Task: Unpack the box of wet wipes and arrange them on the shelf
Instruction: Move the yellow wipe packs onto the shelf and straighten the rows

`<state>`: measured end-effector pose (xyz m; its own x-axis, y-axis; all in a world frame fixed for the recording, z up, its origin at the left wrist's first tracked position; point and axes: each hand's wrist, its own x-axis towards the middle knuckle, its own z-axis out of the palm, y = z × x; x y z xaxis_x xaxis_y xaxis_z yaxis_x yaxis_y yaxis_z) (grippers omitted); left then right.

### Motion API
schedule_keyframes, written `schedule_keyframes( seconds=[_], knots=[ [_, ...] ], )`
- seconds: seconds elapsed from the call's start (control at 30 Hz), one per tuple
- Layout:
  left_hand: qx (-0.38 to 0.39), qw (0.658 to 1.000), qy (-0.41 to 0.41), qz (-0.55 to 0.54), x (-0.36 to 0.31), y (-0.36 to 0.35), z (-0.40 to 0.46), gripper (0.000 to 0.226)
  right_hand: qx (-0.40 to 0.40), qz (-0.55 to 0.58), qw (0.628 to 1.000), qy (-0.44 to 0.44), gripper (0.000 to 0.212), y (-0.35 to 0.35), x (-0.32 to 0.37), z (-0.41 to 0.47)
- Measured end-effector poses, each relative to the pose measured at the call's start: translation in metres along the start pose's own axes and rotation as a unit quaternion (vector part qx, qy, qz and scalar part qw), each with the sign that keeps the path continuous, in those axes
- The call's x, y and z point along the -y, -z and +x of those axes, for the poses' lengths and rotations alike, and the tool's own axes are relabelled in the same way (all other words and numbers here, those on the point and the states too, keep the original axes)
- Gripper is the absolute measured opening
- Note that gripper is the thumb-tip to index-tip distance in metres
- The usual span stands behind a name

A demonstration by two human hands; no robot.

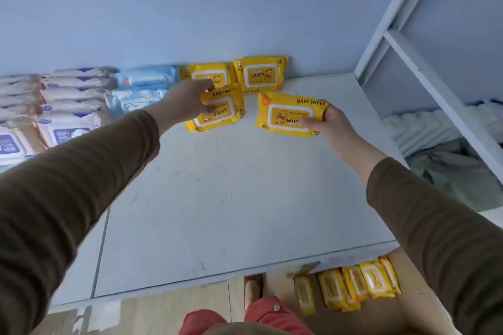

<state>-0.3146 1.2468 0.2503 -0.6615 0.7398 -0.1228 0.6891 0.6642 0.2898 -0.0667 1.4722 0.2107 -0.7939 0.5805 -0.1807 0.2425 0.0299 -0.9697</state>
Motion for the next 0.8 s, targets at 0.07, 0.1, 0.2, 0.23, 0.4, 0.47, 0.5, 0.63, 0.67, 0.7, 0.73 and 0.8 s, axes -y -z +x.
schedule_keyframes(
  seconds=[0.07,0.1,0.2,0.23,0.4,0.47,0.5,0.63,0.67,0.7,0.73,0.8],
  knots=[
    [0.013,1.000,0.006,0.007,0.006,0.003,0.025,0.058,0.019,0.003,1.000,-0.003,0.028,-0.005,0.004,0.036],
    [0.017,1.000,0.009,0.009,0.010,0.003,0.036,0.060,0.026,0.002,1.000,-0.005,0.029,-0.007,0.005,0.053],
    [0.033,0.999,0.013,0.005,0.018,0.004,0.063,0.060,0.034,-0.009,0.999,-0.013,0.032,-0.015,0.005,0.099],
    [0.035,0.999,0.013,0.003,0.020,0.004,0.070,0.059,0.034,-0.014,0.999,-0.019,0.034,-0.017,0.003,0.113],
    [0.040,0.998,-0.002,0.044,0.029,-0.001,0.096,0.058,0.051,-0.023,0.998,-0.034,0.034,-0.030,-0.010,0.161],
    [0.029,0.997,-0.015,0.070,0.031,0.000,0.101,0.057,0.054,-0.030,0.998,-0.034,0.036,-0.037,-0.013,0.173],
    [0.019,0.996,-0.025,0.083,0.032,0.000,0.103,0.056,0.054,-0.049,0.997,-0.030,0.038,-0.040,-0.014,0.178],
    [-0.022,0.993,-0.030,0.108,0.040,-0.010,0.105,0.052,-0.032,-0.206,0.978,0.016,0.049,-0.051,-0.020,0.183],
    [-0.031,0.993,-0.025,0.110,0.041,-0.013,0.104,0.051,-0.060,-0.225,0.972,0.028,0.049,-0.052,-0.021,0.184],
    [-0.039,0.993,-0.019,0.110,0.041,-0.016,0.104,0.050,-0.077,-0.231,0.969,0.038,0.047,-0.054,-0.022,0.184],
    [-0.045,0.993,-0.016,0.110,0.041,-0.018,0.103,0.050,-0.085,-0.236,0.967,0.042,0.045,-0.056,-0.022,0.183],
    [-0.054,0.992,-0.014,0.110,0.039,-0.019,0.101,0.048,-0.098,-0.251,0.962,0.040,0.044,-0.058,-0.021,0.181]
  ],
)
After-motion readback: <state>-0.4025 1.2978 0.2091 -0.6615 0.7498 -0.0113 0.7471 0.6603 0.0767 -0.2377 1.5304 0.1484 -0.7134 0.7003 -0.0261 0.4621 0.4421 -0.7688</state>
